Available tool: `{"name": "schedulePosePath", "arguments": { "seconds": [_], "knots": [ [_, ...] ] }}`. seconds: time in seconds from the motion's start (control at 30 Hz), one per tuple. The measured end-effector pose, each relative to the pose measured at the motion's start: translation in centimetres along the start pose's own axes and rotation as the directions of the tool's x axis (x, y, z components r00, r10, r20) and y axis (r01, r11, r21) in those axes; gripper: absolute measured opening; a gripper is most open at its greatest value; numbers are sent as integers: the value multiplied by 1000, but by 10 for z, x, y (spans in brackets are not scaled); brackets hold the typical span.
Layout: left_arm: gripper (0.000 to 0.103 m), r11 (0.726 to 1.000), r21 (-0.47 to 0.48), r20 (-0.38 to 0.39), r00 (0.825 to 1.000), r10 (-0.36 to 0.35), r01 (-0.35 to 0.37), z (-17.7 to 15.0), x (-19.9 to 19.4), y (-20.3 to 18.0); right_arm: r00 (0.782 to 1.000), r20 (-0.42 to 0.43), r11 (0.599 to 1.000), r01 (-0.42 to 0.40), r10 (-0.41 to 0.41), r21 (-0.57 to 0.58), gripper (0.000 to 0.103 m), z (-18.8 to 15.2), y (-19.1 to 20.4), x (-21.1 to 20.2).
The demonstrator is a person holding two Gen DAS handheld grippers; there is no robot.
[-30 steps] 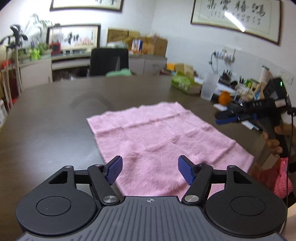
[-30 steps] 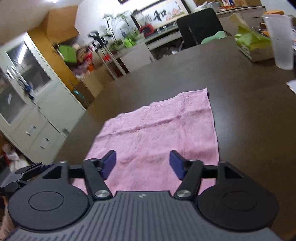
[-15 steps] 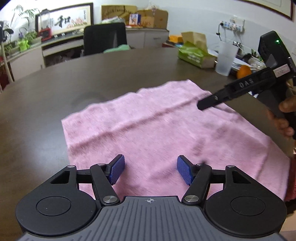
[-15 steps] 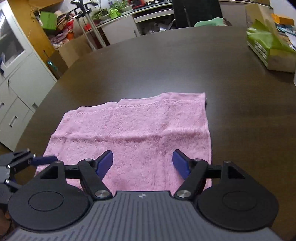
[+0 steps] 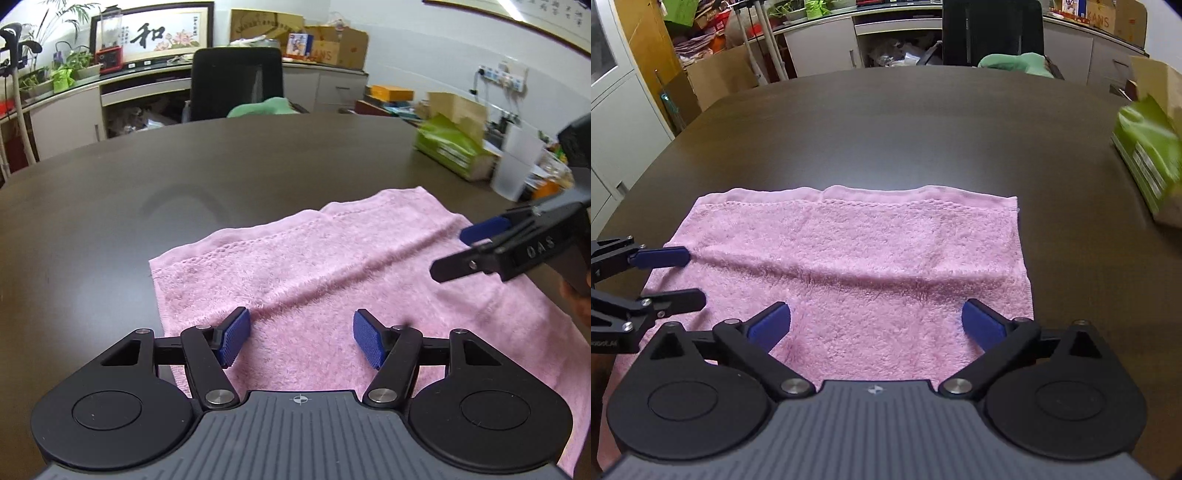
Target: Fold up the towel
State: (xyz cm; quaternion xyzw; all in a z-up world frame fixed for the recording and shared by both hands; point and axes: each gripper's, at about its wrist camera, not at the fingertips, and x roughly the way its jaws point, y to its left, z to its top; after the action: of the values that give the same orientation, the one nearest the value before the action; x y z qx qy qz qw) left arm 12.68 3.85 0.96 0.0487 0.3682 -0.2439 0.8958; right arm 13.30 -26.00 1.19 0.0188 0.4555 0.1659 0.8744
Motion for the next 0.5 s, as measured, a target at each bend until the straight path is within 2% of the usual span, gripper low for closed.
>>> {"name": "schedulePosePath", "arguments": {
  "seconds": [0.17,0.33,0.43,0.5],
  "knots": [
    [65,998,29,16,998,58,-58,22,26,18,1000,26,1000,1,-1,10,103,29,-2,24],
    [65,997,33,22,998,67,-68,29,33,27,999,40,1000,4,-4,16,103,44,-4,38],
    [64,998,-11,22,998,59,-59,31,31,30,999,37,1000,-4,3,11,103,46,-4,40],
    [64,996,-54,24,997,79,-78,31,23,32,998,41,998,-47,45,38,103,46,-10,36]
  ]
}}
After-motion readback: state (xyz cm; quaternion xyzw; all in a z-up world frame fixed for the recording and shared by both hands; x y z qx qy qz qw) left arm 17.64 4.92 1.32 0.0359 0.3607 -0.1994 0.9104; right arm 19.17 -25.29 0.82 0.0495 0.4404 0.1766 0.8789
